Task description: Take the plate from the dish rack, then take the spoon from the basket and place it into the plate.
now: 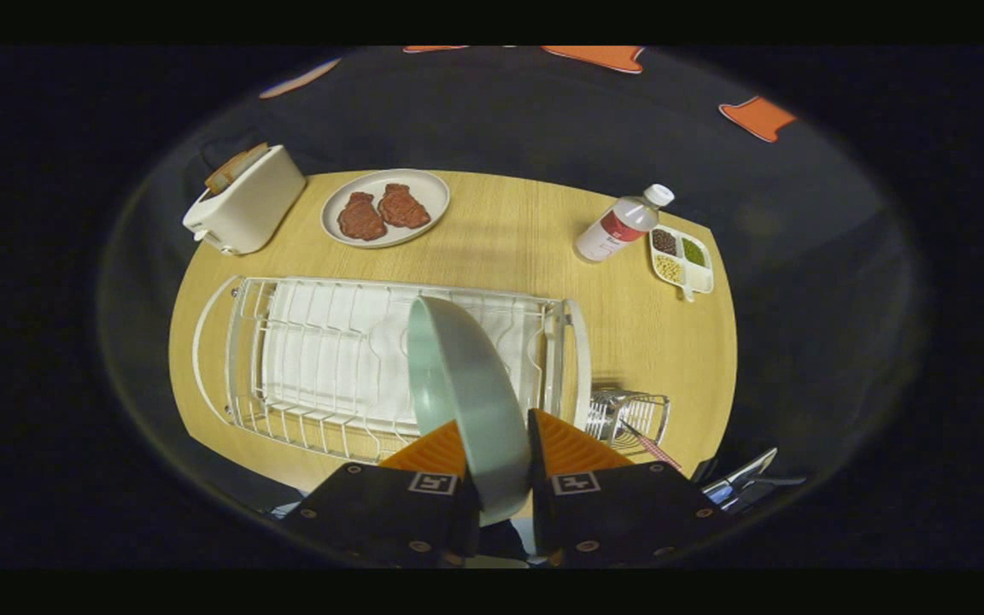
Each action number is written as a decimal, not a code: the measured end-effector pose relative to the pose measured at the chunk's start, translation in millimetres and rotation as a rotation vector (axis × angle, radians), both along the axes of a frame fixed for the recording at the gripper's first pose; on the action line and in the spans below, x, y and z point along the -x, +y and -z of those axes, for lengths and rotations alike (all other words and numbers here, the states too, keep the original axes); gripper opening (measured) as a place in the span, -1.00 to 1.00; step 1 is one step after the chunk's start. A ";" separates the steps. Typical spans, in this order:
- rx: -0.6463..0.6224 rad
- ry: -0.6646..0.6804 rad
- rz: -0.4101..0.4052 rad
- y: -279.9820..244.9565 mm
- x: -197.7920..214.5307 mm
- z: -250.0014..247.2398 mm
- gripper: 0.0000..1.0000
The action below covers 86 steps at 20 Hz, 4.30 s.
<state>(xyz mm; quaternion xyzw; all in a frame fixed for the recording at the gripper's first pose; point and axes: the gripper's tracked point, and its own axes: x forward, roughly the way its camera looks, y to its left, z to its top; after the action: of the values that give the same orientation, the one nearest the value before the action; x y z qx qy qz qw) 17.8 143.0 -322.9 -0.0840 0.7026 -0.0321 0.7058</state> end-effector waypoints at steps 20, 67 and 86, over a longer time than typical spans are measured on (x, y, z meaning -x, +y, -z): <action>-0.296 -0.081 0.268 -84.6 146.3 -44.6 -0.48; -0.555 -0.428 0.406 -88.7 191.6 82.2 0.31; -0.279 -0.848 0.079 -153.7 110.4 54.7 0.28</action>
<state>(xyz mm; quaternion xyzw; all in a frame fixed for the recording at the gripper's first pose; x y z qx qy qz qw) -92.5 -10.7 -377.6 0.0594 0.3516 0.0045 0.9343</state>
